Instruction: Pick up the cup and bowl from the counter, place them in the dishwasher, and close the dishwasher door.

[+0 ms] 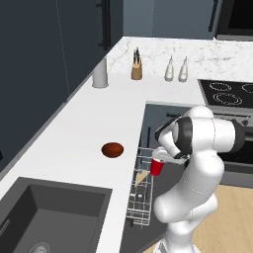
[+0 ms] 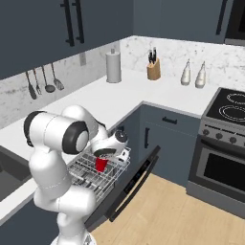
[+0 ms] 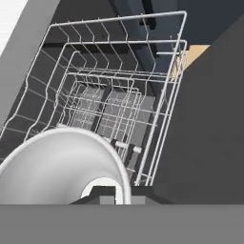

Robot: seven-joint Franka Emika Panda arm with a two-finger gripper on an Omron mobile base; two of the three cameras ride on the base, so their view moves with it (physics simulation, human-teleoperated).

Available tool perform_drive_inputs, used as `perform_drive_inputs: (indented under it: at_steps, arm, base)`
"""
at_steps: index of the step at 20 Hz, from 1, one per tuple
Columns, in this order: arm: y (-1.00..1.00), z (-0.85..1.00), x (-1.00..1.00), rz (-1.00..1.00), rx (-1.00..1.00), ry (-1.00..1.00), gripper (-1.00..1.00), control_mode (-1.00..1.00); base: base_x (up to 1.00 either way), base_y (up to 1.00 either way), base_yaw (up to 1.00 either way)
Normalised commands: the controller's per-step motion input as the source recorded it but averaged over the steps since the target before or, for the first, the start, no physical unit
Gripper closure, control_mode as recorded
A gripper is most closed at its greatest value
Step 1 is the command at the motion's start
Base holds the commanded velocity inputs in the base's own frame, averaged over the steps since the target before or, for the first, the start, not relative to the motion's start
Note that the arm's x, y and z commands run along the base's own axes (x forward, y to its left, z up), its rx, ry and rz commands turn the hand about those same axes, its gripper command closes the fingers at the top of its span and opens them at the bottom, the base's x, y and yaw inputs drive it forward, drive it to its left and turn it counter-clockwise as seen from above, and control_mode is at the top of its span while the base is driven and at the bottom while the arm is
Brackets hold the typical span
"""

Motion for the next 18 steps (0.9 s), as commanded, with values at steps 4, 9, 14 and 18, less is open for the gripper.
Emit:
perform_drive_inputs:
  at_steps: [4, 9, 14, 18]
  arm:
    - [0.0, -0.44, 0.0, 0.14, 0.18, -0.12, 1.0, -1.0]
    - [0.03, -0.48, 0.15, 0.03, 0.0, -0.02, 1.0, -1.0]
    - [0.0, -0.27, 0.17, 0.01, 0.0, 0.0, 1.0, -1.0]
    - [0.07, -0.21, 0.17, 0.01, 0.0, 0.0, 1.0, -1.0]
  base:
    - [0.0, 0.0, 0.0]
    - [0.0, 0.0, 0.0]
    - [0.0, 0.0, 0.0]
    - [0.0, 0.0, 0.0]
